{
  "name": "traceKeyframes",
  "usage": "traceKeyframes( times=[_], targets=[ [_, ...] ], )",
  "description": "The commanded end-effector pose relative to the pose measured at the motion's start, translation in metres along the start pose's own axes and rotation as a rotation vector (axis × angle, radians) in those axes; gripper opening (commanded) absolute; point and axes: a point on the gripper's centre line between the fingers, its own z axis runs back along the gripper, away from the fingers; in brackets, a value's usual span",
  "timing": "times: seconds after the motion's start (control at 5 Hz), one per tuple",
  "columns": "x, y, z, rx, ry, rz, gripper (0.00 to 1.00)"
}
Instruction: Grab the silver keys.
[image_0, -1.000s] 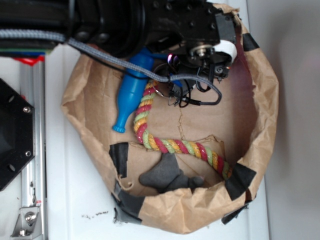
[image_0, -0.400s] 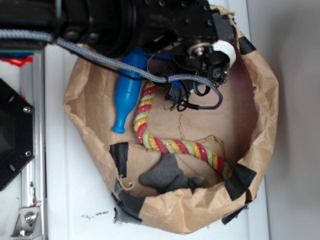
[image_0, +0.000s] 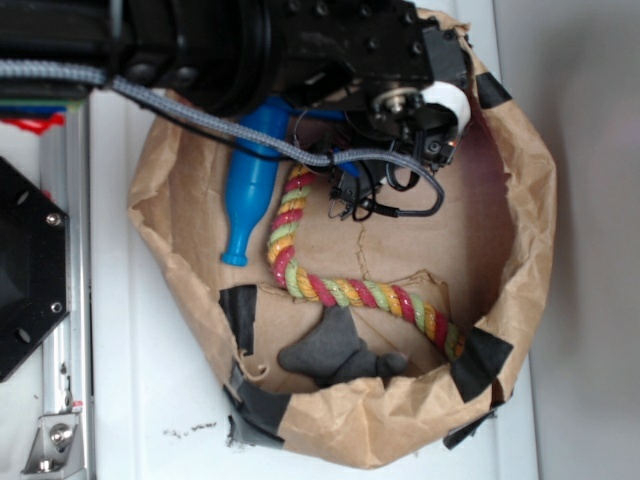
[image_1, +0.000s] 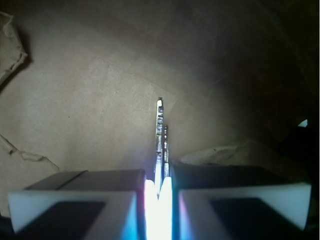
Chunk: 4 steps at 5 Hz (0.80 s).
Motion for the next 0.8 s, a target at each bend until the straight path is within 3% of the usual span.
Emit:
traceKeyframes(
  times=[0.0, 0.2, 0.4, 0.6],
  targets=[
    [0.0, -0.009, 0.083, -0.148, -0.118, 0.001, 0.0],
    [-0.003, -0.012, 0.123, -0.275, -0.143, 0.019, 0.0],
    [-0.001, -0.015, 0.133, -0.295, -0.162, 0.023, 0.0],
    [-0.003, -0.018, 0.128, -0.275, -0.162, 0.01, 0.0]
  ],
)
